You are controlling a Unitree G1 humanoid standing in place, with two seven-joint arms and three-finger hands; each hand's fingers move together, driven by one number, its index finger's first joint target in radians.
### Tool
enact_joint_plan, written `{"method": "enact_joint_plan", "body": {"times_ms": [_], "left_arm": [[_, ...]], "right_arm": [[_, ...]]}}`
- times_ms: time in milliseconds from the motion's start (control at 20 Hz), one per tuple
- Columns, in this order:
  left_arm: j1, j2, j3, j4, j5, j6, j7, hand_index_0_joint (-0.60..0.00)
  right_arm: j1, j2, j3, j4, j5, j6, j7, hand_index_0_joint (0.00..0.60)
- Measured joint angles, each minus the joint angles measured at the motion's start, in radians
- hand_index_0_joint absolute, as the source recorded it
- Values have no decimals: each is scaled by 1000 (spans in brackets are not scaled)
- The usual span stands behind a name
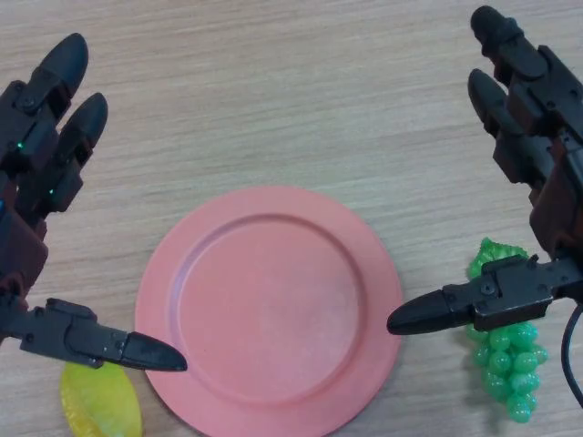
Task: Pick up the green grapes and place it on the plate
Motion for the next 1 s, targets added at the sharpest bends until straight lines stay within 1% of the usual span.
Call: {"method": "enact_joint_plan", "body": {"times_ms": [100, 300, 450, 550, 800, 850, 900, 1000], "left_arm": [[1, 0, 0, 34, 4, -28, -3, 0], [5, -2, -1, 44, 45, -39, -3, 0], [13, -10, -1, 47, 47, -55, -3, 0], [28, -17, -2, 79, 85, -146, -15, 0], [52, -27, -2, 129, 107, -160, -17, 0], [53, -29, -2, 129, 112, -162, -17, 0], [58, -31, -3, 129, 121, -164, -17, 0], [66, -38, -5, 129, 123, -165, -18, 0]], "right_arm": [[0, 7, -10, 0, -24, 0, 16, 0], [8, 21, -17, 0, -28, 0, 38, 0], [50, 21, -17, 6, -28, -5, 38, 0], [116, 21, -18, 53, -94, -86, 56, 0], [298, 27, -15, 184, -252, -108, 58, 0], [320, 27, -12, 225, -270, -147, 57, 0], [338, 27, -11, 296, -275, -224, 56, 0], [337, 27, -16, 434, -353, -404, 41, 0]]}}
